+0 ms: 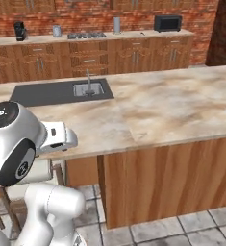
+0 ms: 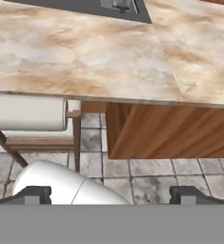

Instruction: Take the fork and place it on the left side of the plate. Then take the spoon and place it on the right side of the plate. Make sure they're directly next to the plate.

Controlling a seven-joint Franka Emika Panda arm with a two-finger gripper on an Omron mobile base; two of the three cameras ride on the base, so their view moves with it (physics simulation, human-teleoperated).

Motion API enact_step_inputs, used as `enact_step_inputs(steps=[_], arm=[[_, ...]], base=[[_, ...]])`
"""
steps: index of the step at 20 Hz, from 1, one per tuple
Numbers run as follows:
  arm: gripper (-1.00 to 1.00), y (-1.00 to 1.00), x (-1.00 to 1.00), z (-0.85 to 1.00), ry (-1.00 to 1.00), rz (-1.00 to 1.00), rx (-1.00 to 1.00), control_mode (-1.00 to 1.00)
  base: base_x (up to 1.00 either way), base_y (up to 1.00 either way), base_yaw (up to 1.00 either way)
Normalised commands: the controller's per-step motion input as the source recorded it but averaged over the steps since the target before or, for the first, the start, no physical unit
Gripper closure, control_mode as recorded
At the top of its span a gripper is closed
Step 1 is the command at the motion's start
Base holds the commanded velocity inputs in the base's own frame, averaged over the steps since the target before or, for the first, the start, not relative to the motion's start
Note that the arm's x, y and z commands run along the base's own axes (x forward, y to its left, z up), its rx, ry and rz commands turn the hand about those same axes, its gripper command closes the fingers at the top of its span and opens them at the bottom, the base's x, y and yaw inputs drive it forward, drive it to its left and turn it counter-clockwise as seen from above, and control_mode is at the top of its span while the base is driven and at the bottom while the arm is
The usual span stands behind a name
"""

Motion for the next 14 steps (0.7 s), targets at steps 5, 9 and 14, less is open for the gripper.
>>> enact_step_inputs(steps=[5, 9, 14], arm=[[-1.00, 0.00, 0.00, 0.00, 0.00, 0.00, 0.00, 1.00], [-1.00, 0.00, 0.00, 0.00, 0.00, 0.00, 0.00, 1.00], [-1.00, 0.00, 0.00, 0.00, 0.00, 0.00, 0.00, 1.00]], base=[[0.23, -1.00, 0.00], [0.32, -1.00, 0.00], [0.38, -1.00, 0.00]])
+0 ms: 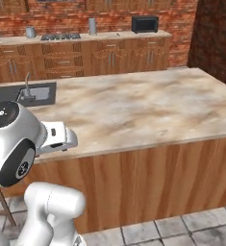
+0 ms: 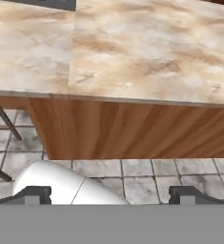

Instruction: Take the fork and place it on the left side of the plate. Then take the spoon and place it on the right side of the plate. Make sure they're directly next to the plate.

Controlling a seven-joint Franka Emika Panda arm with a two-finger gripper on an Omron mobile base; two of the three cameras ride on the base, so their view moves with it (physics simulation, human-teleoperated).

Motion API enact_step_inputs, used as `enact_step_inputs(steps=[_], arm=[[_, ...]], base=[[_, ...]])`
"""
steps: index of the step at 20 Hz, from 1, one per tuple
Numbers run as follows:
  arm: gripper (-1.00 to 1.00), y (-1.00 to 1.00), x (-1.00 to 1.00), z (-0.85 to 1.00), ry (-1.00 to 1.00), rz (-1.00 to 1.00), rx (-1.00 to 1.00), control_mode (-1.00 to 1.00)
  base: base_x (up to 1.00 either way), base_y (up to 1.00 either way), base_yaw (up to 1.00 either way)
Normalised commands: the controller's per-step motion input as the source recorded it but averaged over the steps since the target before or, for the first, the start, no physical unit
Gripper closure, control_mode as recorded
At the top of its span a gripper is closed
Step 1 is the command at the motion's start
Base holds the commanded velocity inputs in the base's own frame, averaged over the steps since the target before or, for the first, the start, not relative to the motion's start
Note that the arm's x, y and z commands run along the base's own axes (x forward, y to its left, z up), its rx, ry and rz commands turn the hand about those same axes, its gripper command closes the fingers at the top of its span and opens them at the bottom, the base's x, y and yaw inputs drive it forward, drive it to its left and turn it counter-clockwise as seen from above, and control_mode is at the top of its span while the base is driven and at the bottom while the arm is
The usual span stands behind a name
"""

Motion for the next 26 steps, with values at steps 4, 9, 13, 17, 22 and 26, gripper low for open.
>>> enact_step_inputs(steps=[4, 9, 13, 17, 22, 26], arm=[[-1.00, 0.00, 0.00, 0.00, 0.00, 0.00, 0.00, 1.00], [-1.00, 0.00, 0.00, 0.00, 0.00, 0.00, 0.00, 1.00], [-1.00, 0.00, 0.00, 0.00, 0.00, 0.00, 0.00, 1.00], [-1.00, 0.00, 0.00, 0.00, 0.00, 0.00, 0.00, 1.00], [-1.00, 0.00, 0.00, 0.00, 0.00, 0.00, 0.00, 1.00], [-1.00, 0.00, 0.00, 0.00, 0.00, 0.00, 0.00, 1.00]], base=[[0.43, -1.00, 0.00], [0.48, -1.00, 0.00], [0.50, -1.00, 0.01], [0.54, -1.00, 0.02], [0.57, -1.00, 0.03], [0.59, -1.00, 0.03]])
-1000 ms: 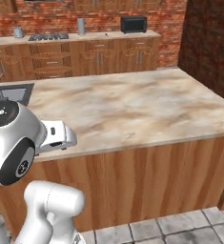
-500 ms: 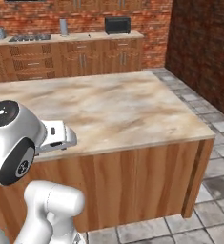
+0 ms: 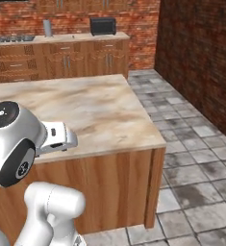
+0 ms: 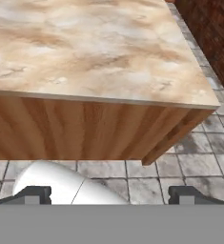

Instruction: Take the fork and place it on the left side of the plate. Then take the spoon and place it on the right side of the plate. Make sure they're directly next to the plate.

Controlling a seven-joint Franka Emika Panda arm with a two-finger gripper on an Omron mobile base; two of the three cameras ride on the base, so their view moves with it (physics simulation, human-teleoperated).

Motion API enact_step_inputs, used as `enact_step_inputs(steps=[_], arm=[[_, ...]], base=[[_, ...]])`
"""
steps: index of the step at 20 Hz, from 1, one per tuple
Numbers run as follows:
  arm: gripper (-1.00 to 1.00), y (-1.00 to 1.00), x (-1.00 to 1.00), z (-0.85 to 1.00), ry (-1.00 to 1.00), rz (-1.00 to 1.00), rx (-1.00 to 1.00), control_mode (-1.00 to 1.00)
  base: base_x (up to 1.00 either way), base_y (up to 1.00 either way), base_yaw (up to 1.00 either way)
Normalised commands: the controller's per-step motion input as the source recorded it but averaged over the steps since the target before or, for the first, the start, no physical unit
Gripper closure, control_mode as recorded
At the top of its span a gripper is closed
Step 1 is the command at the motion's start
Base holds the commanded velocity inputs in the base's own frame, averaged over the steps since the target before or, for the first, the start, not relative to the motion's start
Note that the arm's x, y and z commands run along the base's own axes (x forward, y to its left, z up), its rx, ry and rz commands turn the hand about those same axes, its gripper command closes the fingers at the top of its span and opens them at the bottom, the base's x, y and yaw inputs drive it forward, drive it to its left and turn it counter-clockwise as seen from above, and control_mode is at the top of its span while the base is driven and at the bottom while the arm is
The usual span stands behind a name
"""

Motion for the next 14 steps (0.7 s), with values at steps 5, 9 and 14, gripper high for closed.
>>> enact_step_inputs(steps=[5, 9, 14], arm=[[-1.00, 0.00, 0.00, 0.00, 0.00, 0.00, 0.00, 1.00], [-1.00, 0.00, 0.00, 0.00, 0.00, 0.00, 0.00, 1.00], [-1.00, 0.00, 0.00, 0.00, 0.00, 0.00, 0.00, 1.00]], base=[[0.61, -1.00, 0.03], [0.64, -1.00, 0.04], [0.66, -1.00, 0.06]])
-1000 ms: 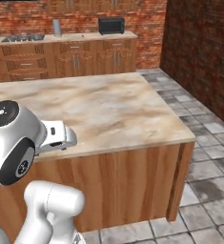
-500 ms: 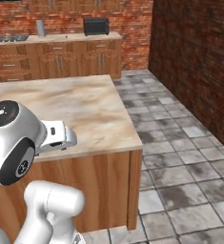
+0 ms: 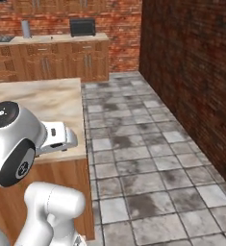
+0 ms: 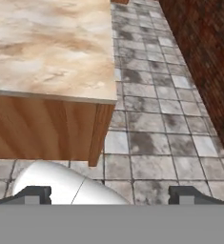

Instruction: Take the fork and place it on the left side of the plate. Then take the spoon and place it on the right side of the plate. Make sure they're directly next to the plate.

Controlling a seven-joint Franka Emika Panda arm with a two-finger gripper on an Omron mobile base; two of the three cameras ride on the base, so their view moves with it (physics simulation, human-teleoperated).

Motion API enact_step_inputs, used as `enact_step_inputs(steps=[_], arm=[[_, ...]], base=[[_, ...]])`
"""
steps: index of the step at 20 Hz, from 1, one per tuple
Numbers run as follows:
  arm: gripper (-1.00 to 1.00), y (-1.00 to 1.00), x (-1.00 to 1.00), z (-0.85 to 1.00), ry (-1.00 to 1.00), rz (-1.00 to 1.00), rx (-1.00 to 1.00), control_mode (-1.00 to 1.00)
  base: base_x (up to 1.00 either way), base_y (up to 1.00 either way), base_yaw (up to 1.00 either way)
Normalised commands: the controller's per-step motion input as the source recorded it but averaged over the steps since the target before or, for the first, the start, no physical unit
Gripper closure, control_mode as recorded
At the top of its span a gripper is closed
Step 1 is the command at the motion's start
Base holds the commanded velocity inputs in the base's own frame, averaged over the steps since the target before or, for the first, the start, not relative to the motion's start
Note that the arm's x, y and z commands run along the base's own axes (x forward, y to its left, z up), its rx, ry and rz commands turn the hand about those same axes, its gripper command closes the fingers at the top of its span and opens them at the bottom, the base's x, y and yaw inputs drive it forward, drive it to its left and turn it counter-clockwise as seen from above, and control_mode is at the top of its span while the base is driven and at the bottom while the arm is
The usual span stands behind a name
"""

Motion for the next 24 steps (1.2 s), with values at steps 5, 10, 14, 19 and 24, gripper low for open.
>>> enact_step_inputs(steps=[5, 10, 14, 19, 24], arm=[[-1.00, 0.00, 0.00, 0.00, 0.00, 0.00, 0.00, 1.00], [-1.00, 0.00, 0.00, 0.00, 0.00, 0.00, 0.00, 1.00], [-1.00, 0.00, 0.00, 0.00, 0.00, 0.00, 0.00, 1.00], [-1.00, 0.00, 0.00, 0.00, 0.00, 0.00, 0.00, 1.00], [-1.00, 0.00, 0.00, 0.00, 0.00, 0.00, 0.00, 1.00]], base=[[0.74, -1.00, 0.09], [0.93, -0.96, 0.13], [1.00, -0.69, 0.19], [1.00, -0.37, 0.28], [1.00, -0.26, 0.29]])
